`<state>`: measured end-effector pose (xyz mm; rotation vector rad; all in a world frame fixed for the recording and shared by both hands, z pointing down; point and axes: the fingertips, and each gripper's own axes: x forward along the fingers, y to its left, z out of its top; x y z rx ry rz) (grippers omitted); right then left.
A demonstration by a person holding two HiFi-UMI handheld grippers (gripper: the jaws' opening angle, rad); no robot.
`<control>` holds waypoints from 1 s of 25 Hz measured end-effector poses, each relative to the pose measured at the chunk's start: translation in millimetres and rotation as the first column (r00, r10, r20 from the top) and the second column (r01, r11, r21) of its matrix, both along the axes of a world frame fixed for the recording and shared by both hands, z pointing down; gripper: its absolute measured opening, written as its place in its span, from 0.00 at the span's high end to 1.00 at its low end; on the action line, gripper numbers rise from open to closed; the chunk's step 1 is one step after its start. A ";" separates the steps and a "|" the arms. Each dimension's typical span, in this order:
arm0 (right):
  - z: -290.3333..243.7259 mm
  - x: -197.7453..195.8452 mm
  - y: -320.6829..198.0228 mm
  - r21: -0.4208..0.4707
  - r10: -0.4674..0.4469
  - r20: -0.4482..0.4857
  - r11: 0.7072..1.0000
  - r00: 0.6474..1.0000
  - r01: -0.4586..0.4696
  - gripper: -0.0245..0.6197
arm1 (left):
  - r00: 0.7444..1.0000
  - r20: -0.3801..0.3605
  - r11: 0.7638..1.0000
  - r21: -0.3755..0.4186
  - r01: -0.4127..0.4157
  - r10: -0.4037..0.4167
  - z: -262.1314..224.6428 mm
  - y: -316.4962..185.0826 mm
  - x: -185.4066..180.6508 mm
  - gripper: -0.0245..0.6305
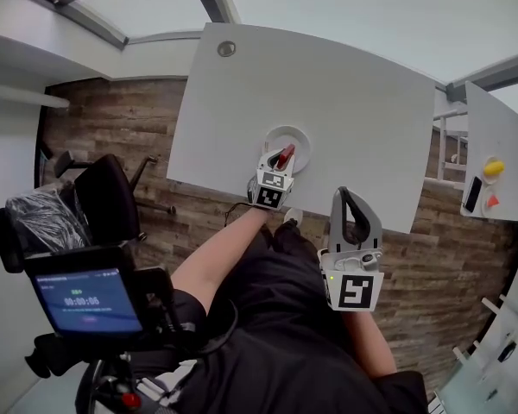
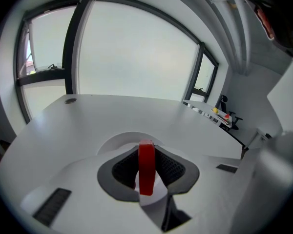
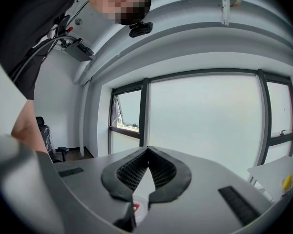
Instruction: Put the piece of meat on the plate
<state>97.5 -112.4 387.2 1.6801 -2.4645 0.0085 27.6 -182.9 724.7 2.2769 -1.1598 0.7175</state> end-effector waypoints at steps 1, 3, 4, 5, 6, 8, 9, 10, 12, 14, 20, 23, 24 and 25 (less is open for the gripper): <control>0.4 -1.4 -1.0 -0.001 -0.002 0.003 1.000 1.000 0.002 0.96 | 1.000 0.002 1.000 0.000 -0.001 0.001 0.1 -1.0 0.0 0.82; 1.0 -2.3 -2.4 -0.005 0.000 0.013 1.000 1.000 0.000 0.96 | 1.000 -0.005 1.000 -0.010 0.002 -0.002 0.4 -1.8 0.8 0.82; 1.4 -2.0 -2.3 -0.007 0.002 0.019 1.000 1.000 -0.002 0.96 | 1.000 -0.009 1.000 -0.018 0.006 -0.006 1.5 -1.2 0.8 0.82; 1.5 -1.5 -2.0 -0.005 0.000 0.020 1.000 1.000 0.000 0.96 | 1.000 -0.013 1.000 -0.024 0.010 -0.010 2.9 -0.2 0.6 0.82; 1.2 -1.0 -1.6 0.001 -0.004 0.015 1.000 1.000 0.004 0.96 | 1.000 -0.017 1.000 -0.027 0.011 -0.012 3.8 0.8 0.6 0.82; 1.1 -0.2 -0.6 0.011 -0.010 0.007 1.000 1.000 0.010 0.96 | 1.000 -0.022 1.000 -0.028 0.007 -0.008 4.9 2.4 1.6 0.82; 1.0 -0.2 -0.2 0.014 -0.010 0.006 1.000 1.000 0.010 0.96 | 1.000 -0.024 1.000 -0.028 0.002 -0.003 4.8 3.1 2.5 0.82; 0.8 -0.3 0.1 0.015 -0.010 0.007 1.000 1.000 0.010 0.96 | 1.000 -0.024 1.000 -0.029 -0.004 0.003 4.3 3.8 3.3 0.82; 0.6 -0.9 0.6 0.015 -0.008 0.008 1.000 1.000 0.008 0.96 | 1.000 -0.022 1.000 -0.026 -0.009 0.009 3.4 4.2 3.4 0.82; 1.4 -1.2 1.3 0.009 -0.009 0.004 1.000 1.000 0.009 0.96 | 1.000 -0.027 1.000 -0.021 0.008 -0.009 2.5 3.0 1.9 0.82; -1.6 1.2 5.5 0.010 -0.002 -0.005 1.000 1.000 0.002 0.96 | 0.996 -0.054 0.998 -0.020 0.066 -0.067 -1.9 -4.2 -1.1 0.82; 0.4 3.8 7.9 0.000 0.006 -0.005 1.000 1.000 -0.006 0.96 | 0.996 -0.065 0.998 -0.022 0.059 -0.060 -2.0 -6.2 -1.1 0.82; 0.9 3.7 9.0 -0.003 0.005 -0.003 1.000 1.000 -0.005 0.96 | 0.995 -0.077 0.998 -0.022 0.060 -0.061 -1.8 -6.6 -1.5 0.82; 1.1 3.3 10.1 -0.007 0.003 0.000 1.000 1.000 -0.003 0.96 | 0.994 -0.085 0.998 -0.022 0.060 -0.062 -1.6 -7.0 -2.4 0.82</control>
